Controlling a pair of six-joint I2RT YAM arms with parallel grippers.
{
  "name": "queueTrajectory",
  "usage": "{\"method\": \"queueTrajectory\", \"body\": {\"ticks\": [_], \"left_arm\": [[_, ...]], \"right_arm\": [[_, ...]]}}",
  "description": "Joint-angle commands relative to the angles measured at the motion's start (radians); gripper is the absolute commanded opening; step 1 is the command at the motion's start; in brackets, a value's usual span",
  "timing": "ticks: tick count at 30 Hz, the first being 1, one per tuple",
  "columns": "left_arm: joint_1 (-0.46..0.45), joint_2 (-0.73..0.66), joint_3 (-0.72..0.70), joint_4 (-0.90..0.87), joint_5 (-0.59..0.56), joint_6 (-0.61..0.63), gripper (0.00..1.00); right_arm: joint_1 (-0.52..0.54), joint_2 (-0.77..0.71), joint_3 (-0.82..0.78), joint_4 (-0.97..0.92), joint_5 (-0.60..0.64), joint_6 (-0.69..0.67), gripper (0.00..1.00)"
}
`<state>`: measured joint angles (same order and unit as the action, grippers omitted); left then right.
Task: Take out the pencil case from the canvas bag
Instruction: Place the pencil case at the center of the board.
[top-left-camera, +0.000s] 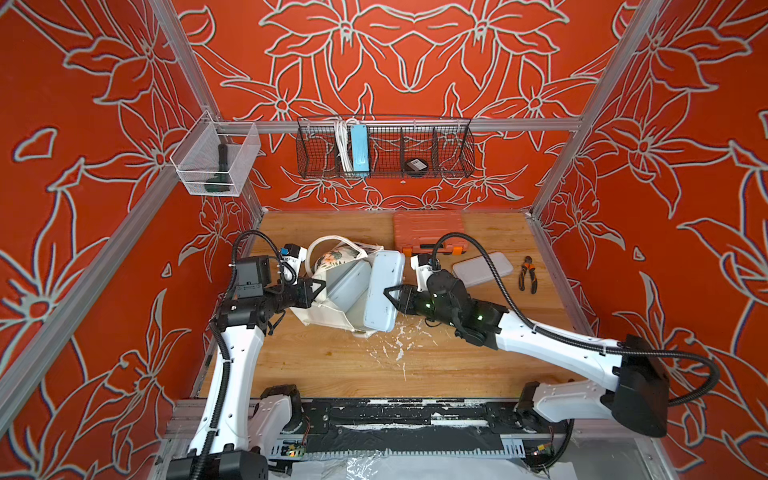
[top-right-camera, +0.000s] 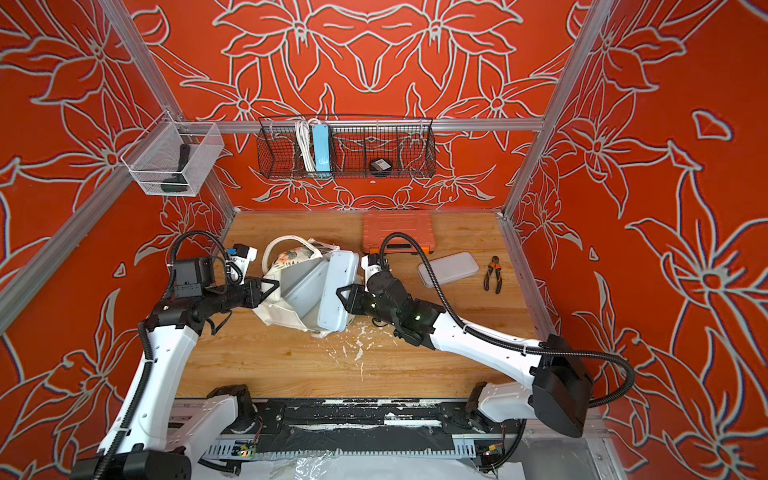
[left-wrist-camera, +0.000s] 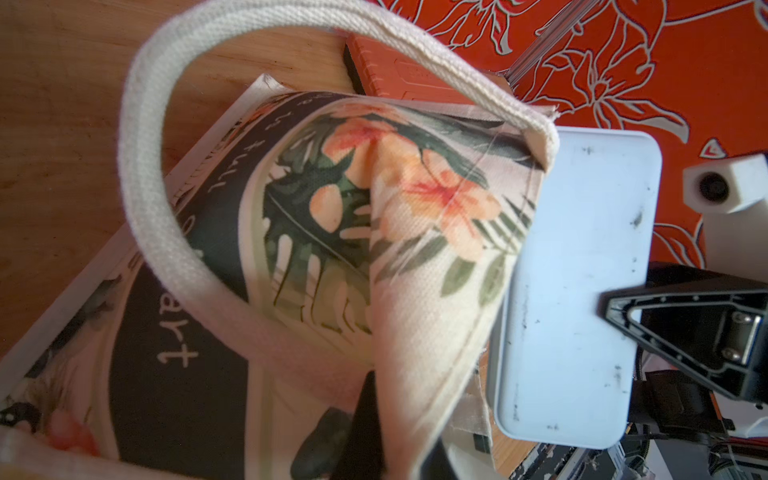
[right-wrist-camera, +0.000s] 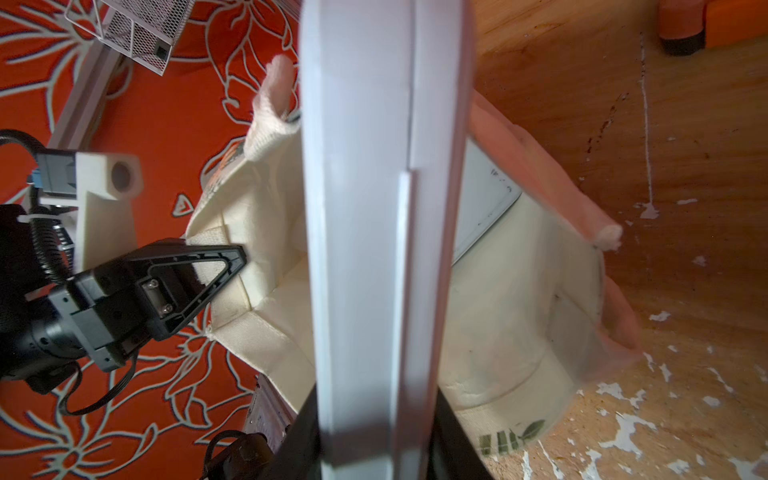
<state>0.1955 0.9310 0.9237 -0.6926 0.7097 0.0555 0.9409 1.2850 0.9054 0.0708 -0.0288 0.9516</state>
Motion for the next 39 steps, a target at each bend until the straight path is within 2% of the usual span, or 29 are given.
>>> {"method": "queueTrajectory", "body": {"ticks": [1, 39], "left_arm": [[0.002, -0.015, -0.022, -0.061, -0.021, 0.007, 0.00], [0.002, -0.055, -0.041, -0.065, -0.016, 0.037, 0.00]], "right_arm": [[-0.035, -0.062, -0.024, -0.013, 0.038, 0.016, 0.19], [-0.221, -0.342, -0.154, -0.340, 0.156, 0.157, 0.20]]}}
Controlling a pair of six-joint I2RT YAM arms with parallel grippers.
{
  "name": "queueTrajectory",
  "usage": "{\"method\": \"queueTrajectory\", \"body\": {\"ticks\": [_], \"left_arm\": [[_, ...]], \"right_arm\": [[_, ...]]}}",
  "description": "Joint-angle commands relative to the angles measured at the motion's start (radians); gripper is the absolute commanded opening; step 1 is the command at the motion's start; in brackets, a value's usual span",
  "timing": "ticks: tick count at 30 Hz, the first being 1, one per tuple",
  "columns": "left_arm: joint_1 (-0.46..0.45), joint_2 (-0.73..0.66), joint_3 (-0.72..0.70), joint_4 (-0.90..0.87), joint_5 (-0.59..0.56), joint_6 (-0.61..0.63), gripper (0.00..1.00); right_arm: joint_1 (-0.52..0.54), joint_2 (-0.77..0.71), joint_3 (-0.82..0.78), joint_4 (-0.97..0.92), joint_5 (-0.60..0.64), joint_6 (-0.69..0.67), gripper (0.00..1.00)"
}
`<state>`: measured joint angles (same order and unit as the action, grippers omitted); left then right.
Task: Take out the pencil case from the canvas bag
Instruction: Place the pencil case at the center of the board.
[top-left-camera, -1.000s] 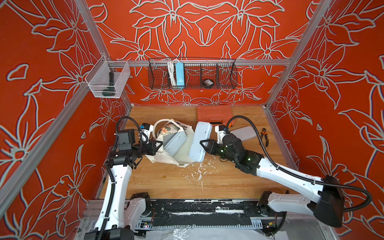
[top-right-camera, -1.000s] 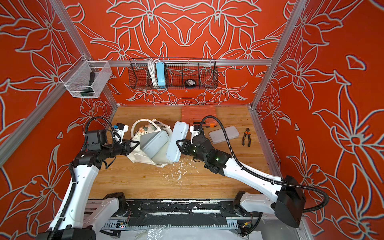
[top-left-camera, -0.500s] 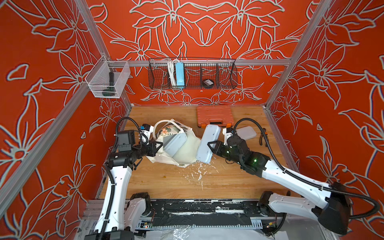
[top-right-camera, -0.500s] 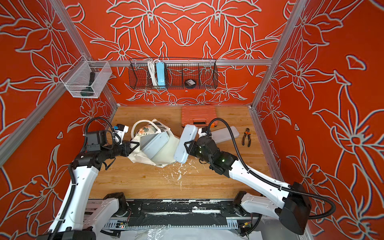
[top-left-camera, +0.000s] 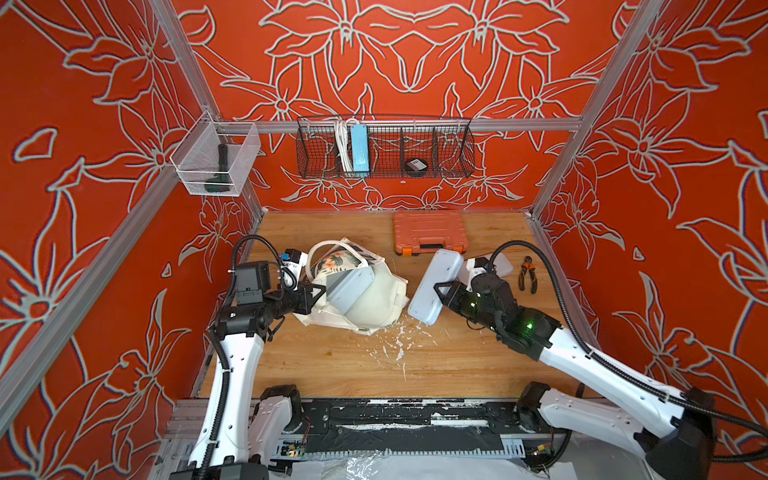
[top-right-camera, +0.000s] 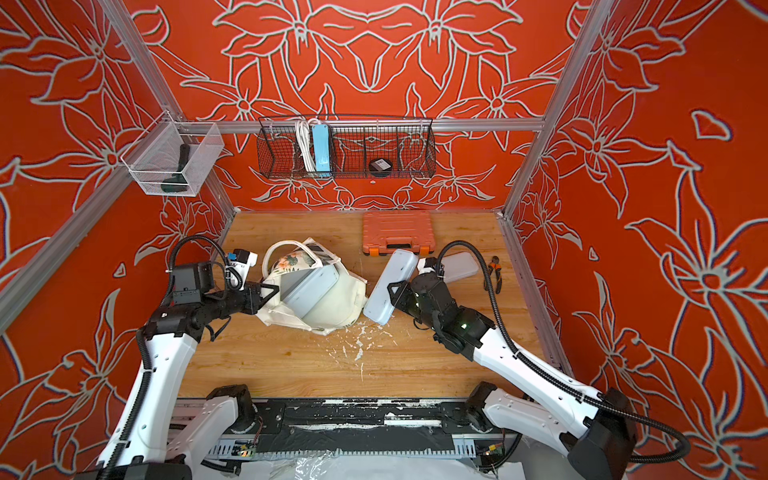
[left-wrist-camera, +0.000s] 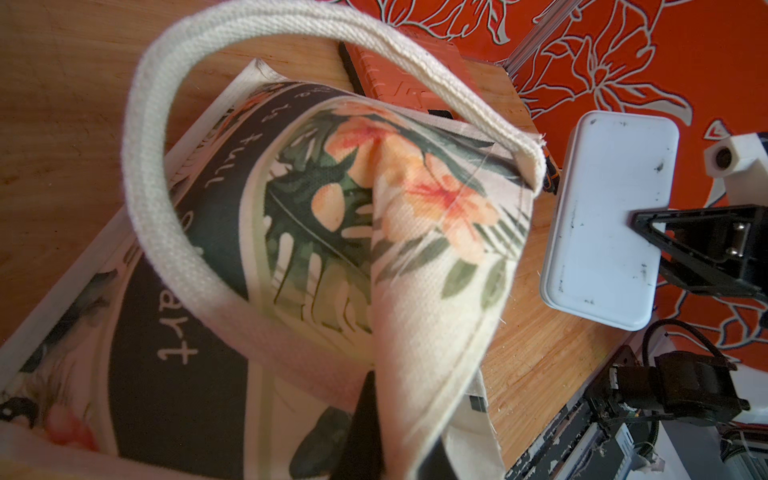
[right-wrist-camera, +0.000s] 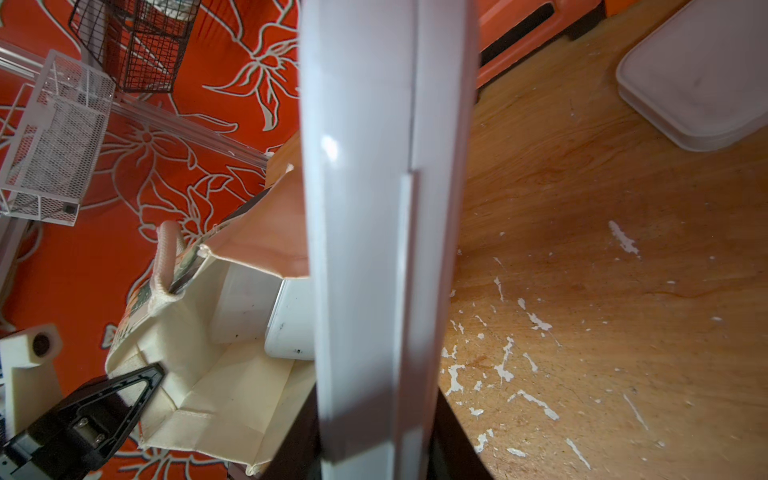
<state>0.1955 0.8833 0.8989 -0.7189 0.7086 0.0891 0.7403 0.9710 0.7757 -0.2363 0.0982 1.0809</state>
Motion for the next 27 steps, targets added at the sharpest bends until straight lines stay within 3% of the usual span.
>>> {"method": "queueTrajectory", "body": {"ticks": [1, 11, 27], "left_arm": [[0.002, -0.007, -0.014, -0.040, -0.015, 0.003, 0.00], [0.006, -0.015, -0.011, -0.048, -0.013, 0.003, 0.00], [0.009, -0.009, -0.005, -0.054, -0.014, 0.003, 0.00]], "right_arm": [[-0.027, -0.034, -0.029, -0.039, 0.029, 0.030, 0.20], [-0.116, -0.100, -0.042, -0.190, 0.084, 0.039, 0.22], [-0.341, -0.078, -0.087, -0.202, -0.068, 0.030, 0.23]]}}
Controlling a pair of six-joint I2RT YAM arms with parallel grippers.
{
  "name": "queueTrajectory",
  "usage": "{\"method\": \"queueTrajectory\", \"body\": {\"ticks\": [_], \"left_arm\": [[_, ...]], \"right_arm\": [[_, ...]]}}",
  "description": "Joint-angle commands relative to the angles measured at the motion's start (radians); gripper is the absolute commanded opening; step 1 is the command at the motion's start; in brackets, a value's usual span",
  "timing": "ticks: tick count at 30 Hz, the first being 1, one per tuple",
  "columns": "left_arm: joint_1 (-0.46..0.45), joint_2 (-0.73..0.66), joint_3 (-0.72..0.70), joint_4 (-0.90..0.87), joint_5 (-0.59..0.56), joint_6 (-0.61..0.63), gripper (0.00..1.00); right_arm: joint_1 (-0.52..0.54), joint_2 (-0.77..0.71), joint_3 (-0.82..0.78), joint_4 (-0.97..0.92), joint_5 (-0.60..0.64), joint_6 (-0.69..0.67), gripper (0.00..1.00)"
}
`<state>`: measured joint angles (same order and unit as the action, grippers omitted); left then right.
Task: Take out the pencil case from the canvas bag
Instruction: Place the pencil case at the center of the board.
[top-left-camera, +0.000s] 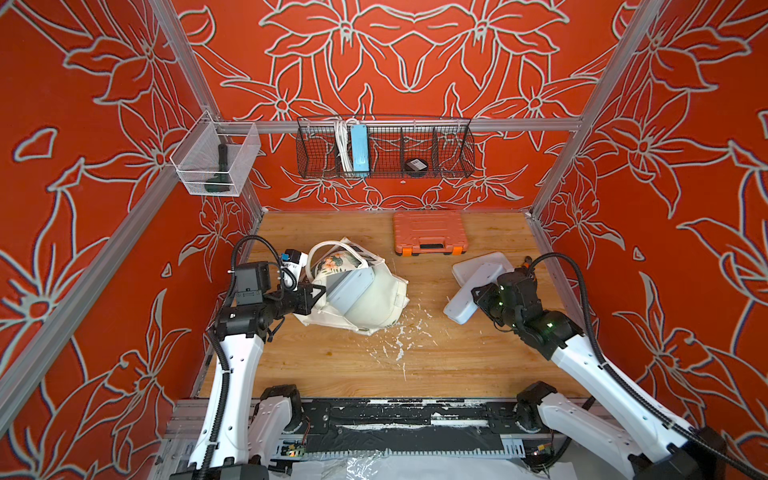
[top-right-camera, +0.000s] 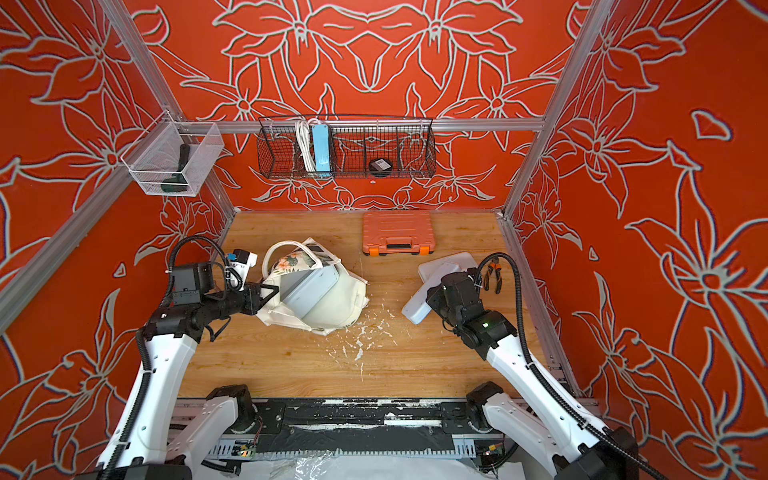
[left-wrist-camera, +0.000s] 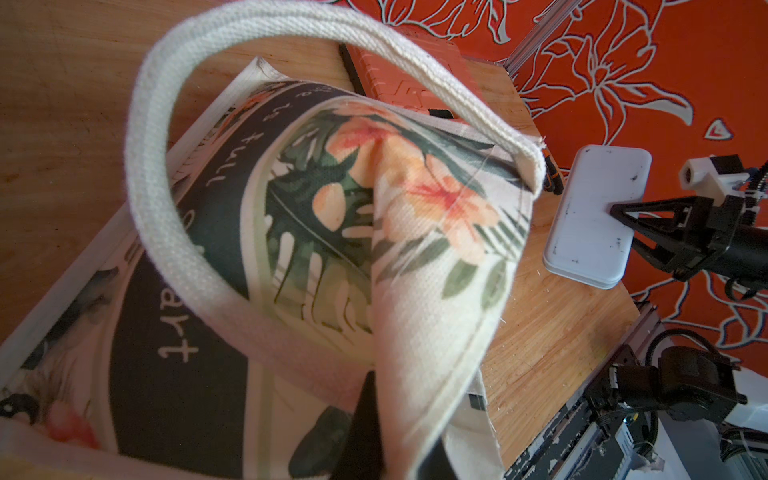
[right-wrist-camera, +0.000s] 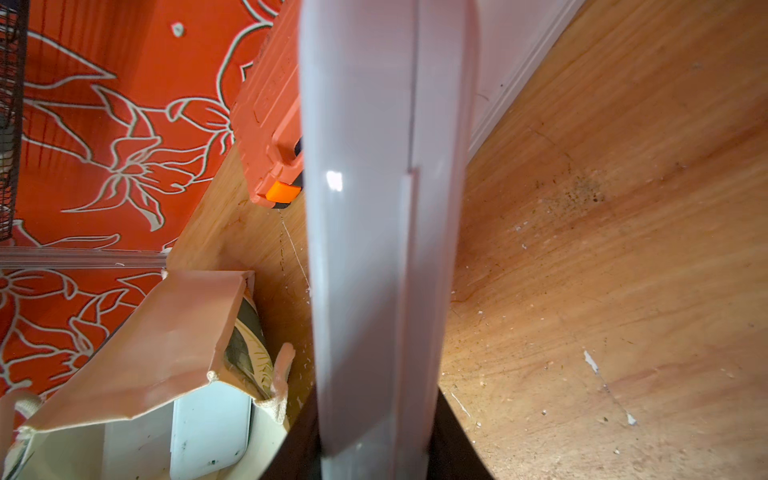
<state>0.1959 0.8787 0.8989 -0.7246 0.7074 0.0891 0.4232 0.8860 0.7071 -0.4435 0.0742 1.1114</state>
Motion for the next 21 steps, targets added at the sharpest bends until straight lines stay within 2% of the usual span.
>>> {"method": "queueTrajectory", "body": {"ticks": [1, 5, 13, 21], "left_arm": [[0.007, -0.006, -0.006, -0.050, -0.011, 0.004, 0.00], [0.009, -0.008, -0.008, -0.048, -0.009, 0.006, 0.00], [0.008, -0.015, -0.009, -0.053, 0.024, 0.012, 0.00], [0.008, -0.018, -0.005, -0.052, 0.031, 0.002, 0.00]], "right_arm": [[-0.032, 0.010, -0.026, 0.009, -0.049, 0.006, 0.22], [-0.062, 0.013, -0.069, 0.043, -0.058, 0.035, 0.21], [-0.094, -0.003, -0.115, 0.048, 0.015, 0.072, 0.21], [-0.167, 0.041, -0.125, 0.109, -0.046, 0.076, 0.22]]}}
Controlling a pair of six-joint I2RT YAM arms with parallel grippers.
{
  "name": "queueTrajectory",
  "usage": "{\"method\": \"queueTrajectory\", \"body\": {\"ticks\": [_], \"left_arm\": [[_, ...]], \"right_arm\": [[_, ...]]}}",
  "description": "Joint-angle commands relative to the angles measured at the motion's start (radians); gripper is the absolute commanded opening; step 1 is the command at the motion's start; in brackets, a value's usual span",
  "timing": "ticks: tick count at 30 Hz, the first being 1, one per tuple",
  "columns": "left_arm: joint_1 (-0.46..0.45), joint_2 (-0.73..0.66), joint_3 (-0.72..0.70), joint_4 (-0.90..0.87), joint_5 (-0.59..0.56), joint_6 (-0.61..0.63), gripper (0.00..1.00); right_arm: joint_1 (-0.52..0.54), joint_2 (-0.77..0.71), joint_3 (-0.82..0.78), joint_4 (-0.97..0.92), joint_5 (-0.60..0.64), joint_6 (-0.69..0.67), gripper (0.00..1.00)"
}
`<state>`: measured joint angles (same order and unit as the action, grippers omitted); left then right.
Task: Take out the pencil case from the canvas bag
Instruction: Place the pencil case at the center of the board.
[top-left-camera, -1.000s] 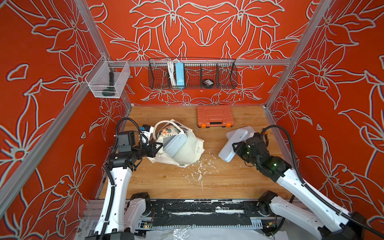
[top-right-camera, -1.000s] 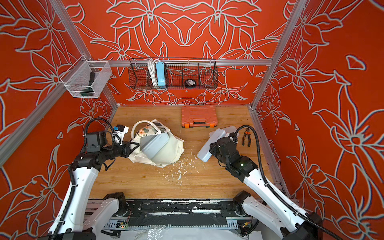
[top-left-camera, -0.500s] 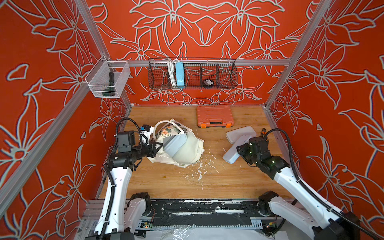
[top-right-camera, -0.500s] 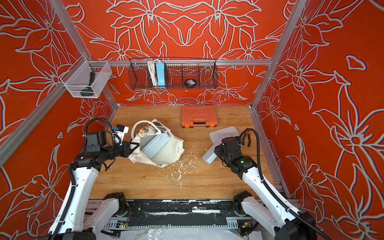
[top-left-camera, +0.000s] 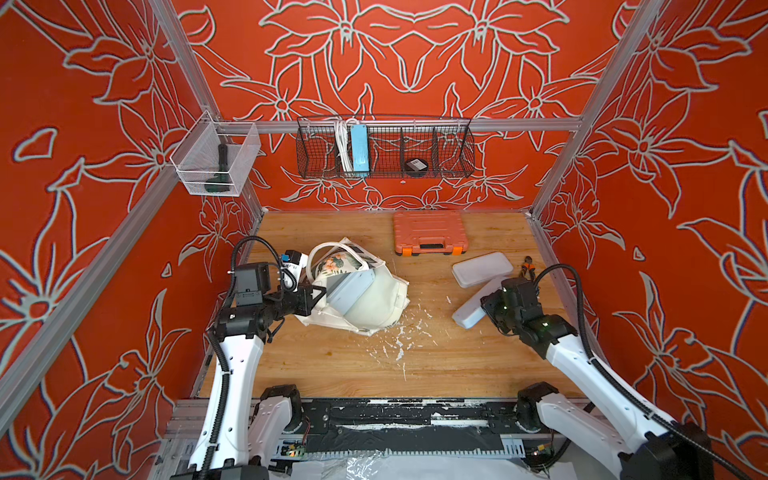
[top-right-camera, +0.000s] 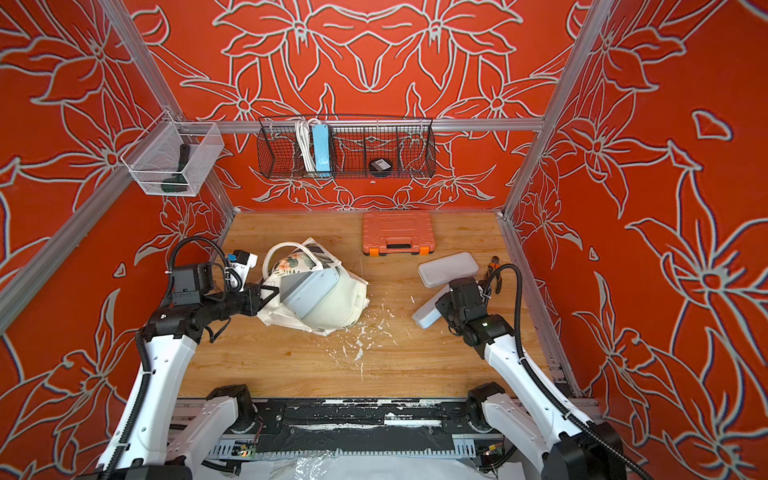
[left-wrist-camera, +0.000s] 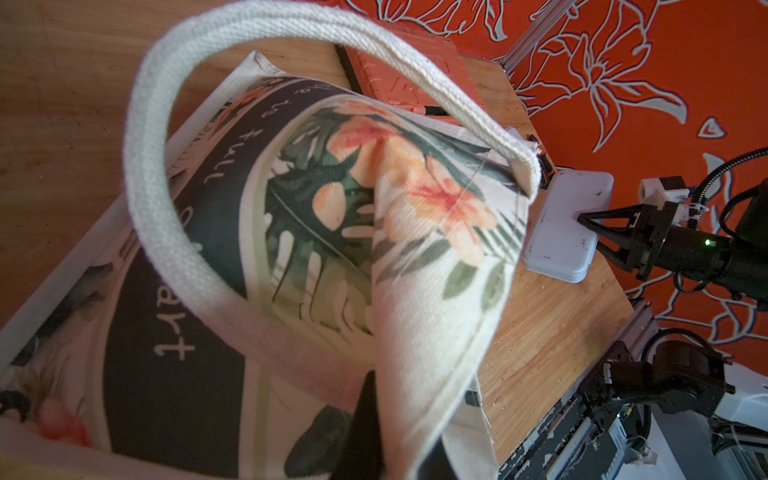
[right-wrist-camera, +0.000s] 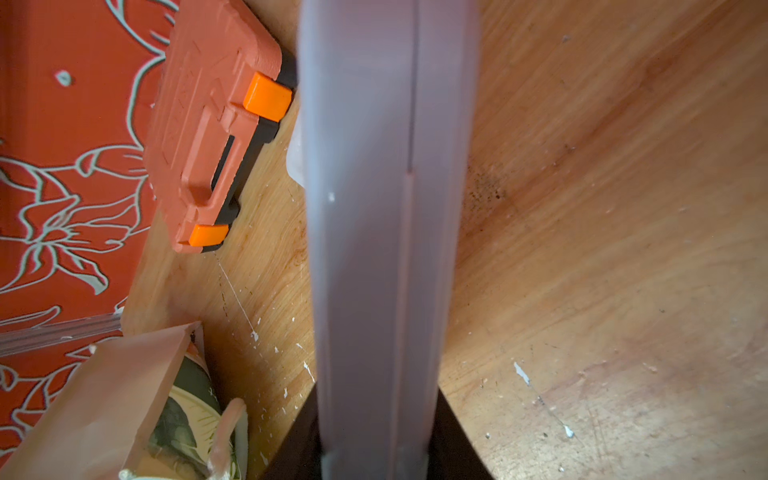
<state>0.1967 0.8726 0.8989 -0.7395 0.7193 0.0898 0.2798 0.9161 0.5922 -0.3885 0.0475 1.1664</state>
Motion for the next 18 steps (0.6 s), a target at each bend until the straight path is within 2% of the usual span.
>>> {"method": "queueTrajectory", "body": {"ticks": [1, 6, 11, 15, 18], "left_arm": [[0.008, -0.012, -0.006, -0.038, 0.017, 0.002, 0.00], [0.007, -0.014, -0.009, -0.035, 0.014, 0.002, 0.00], [0.008, -0.017, -0.012, -0.029, 0.012, 0.002, 0.00], [0.007, -0.018, -0.012, -0.029, 0.012, 0.002, 0.00], [0.009, -0.018, -0.013, -0.028, 0.012, 0.002, 0.00]], "right_arm": [[-0.034, 0.014, -0.022, 0.073, -0.032, 0.032, 0.22], [-0.082, 0.047, -0.043, 0.103, -0.058, 0.046, 0.22], [-0.110, 0.050, -0.123, 0.178, -0.074, 0.146, 0.22], [-0.112, 0.026, -0.198, 0.248, -0.041, 0.234, 0.21], [-0.115, 0.006, -0.204, 0.233, 0.011, 0.230, 0.22]]}}
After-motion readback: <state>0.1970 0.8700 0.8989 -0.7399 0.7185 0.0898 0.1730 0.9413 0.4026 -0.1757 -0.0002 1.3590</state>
